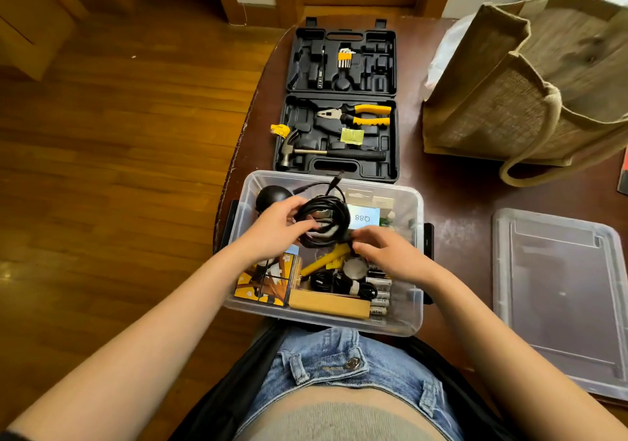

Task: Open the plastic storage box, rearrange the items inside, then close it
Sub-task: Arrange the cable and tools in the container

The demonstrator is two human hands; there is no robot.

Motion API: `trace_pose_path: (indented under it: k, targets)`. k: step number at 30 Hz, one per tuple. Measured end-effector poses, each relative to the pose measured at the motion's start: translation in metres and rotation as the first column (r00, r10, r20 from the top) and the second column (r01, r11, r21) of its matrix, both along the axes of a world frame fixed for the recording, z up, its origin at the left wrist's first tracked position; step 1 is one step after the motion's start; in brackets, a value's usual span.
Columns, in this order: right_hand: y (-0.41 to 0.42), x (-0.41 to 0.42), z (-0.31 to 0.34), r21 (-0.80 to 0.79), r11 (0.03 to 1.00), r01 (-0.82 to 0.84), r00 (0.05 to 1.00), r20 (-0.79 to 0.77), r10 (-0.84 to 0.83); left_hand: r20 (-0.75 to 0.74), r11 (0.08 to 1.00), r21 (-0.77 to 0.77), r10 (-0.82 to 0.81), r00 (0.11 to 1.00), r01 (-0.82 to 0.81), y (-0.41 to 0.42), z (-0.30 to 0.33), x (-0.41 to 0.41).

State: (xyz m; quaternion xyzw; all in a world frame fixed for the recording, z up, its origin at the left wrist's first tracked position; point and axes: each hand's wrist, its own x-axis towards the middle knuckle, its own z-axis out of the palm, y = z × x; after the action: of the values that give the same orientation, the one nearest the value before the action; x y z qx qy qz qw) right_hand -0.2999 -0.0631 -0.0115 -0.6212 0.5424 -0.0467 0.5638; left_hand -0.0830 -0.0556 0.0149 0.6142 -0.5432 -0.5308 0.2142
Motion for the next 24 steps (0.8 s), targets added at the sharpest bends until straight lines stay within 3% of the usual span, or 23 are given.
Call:
trace_pose_path:
  k: [4, 7, 10, 12, 16, 18, 20, 24]
  targets:
    - [0.006, 0.013, -0.005, -0.180, 0.926, -0.333, 0.930, -0.228, 0.290, 0.241, 0.985, -0.077, -0.135, 0.961, 0.157, -0.003, 0.003, 0.020]
    - [0.009, 0.027, -0.004, -0.233, 0.914, -0.331, 0.923, -0.279, 0.263, 0.313, 0.977, -0.052, -0.180, 0.933, 0.206, 0.001, 0.001, 0.026]
    - [0.006, 0.033, 0.000, -0.239, 0.966, -0.100, 0.987, -0.149, 0.065, 0.300, 0.977, -0.043, -0.189, 0.935, 0.211, 0.006, -0.002, 0.027]
    - [0.004, 0.032, 0.001, -0.178, 0.984, -0.025, 1.000, -0.020, 0.022, 0.257, 0.976, -0.033, -0.201, 0.945, 0.216, 0.008, -0.003, 0.026]
    - [-0.001, 0.024, 0.004, -0.013, 0.992, 0.122, 0.977, 0.176, -0.118, 0.155, 0.978, -0.054, -0.189, 0.970, 0.200, 0.007, 0.001, 0.021]
    - [-0.006, 0.018, 0.006, -0.041, 0.976, 0.213, 0.959, 0.198, -0.201, 0.093, 0.981, -0.044, -0.186, 0.978, 0.191, 0.005, 0.004, 0.020]
    - [-0.010, 0.013, 0.010, -0.122, 0.973, 0.194, 0.960, 0.229, -0.163, 0.013, 0.983, -0.011, -0.184, 0.983, 0.184, 0.004, 0.005, 0.018]
    - [-0.014, 0.014, 0.023, -0.103, 0.988, 0.114, 0.931, 0.359, -0.070, -0.073, 0.984, 0.030, -0.171, 0.982, 0.174, 0.006, 0.007, 0.013]
